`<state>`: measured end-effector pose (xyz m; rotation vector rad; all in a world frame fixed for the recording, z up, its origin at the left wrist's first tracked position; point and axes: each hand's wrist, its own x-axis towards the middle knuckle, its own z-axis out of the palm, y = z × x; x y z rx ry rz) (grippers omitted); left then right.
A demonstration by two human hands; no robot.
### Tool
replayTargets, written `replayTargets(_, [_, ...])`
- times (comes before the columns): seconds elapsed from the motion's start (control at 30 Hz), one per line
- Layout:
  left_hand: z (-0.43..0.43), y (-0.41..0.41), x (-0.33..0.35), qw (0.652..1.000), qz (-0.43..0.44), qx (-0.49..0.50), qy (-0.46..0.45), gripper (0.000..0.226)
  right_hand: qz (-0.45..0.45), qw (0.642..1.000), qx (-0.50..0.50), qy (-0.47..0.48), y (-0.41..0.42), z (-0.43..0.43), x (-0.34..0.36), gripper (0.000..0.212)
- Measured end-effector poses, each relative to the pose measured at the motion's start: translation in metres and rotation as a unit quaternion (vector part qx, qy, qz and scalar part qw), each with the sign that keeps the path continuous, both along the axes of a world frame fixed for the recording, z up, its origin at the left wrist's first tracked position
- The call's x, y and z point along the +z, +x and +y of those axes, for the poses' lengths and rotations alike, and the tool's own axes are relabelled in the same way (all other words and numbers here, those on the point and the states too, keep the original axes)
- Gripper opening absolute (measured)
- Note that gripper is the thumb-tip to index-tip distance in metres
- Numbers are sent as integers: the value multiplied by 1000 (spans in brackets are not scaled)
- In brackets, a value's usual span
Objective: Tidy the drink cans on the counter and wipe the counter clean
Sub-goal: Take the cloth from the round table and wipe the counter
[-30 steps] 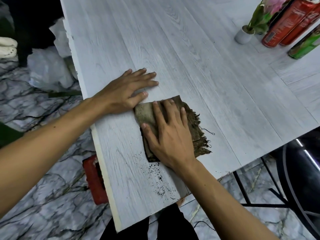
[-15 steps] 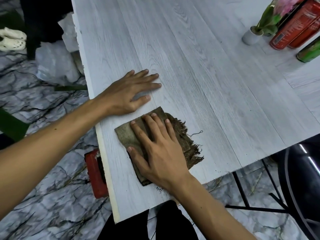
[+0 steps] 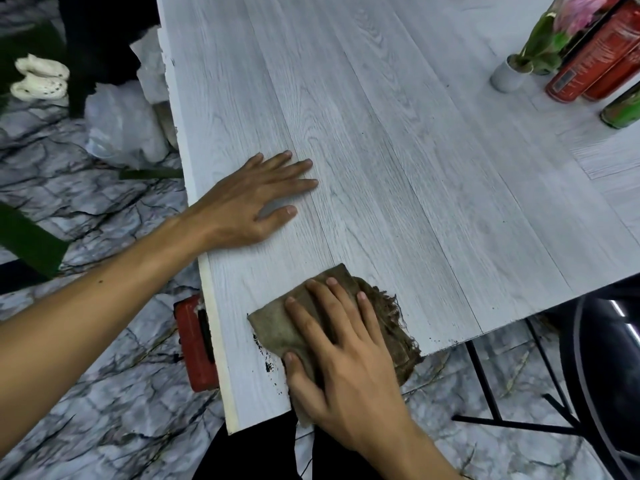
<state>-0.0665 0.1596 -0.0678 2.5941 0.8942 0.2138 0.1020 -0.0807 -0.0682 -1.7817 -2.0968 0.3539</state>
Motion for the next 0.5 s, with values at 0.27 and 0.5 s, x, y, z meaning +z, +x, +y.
replayTargets(0.27, [-7, -3, 0, 1000, 1, 10, 3, 54, 8, 994, -108, -15, 40, -7, 3, 64])
replayTargets(0.5, [-10, -4, 1, 1000, 6, 22, -3, 54, -15, 982, -185, -39, 60, 19, 2, 68])
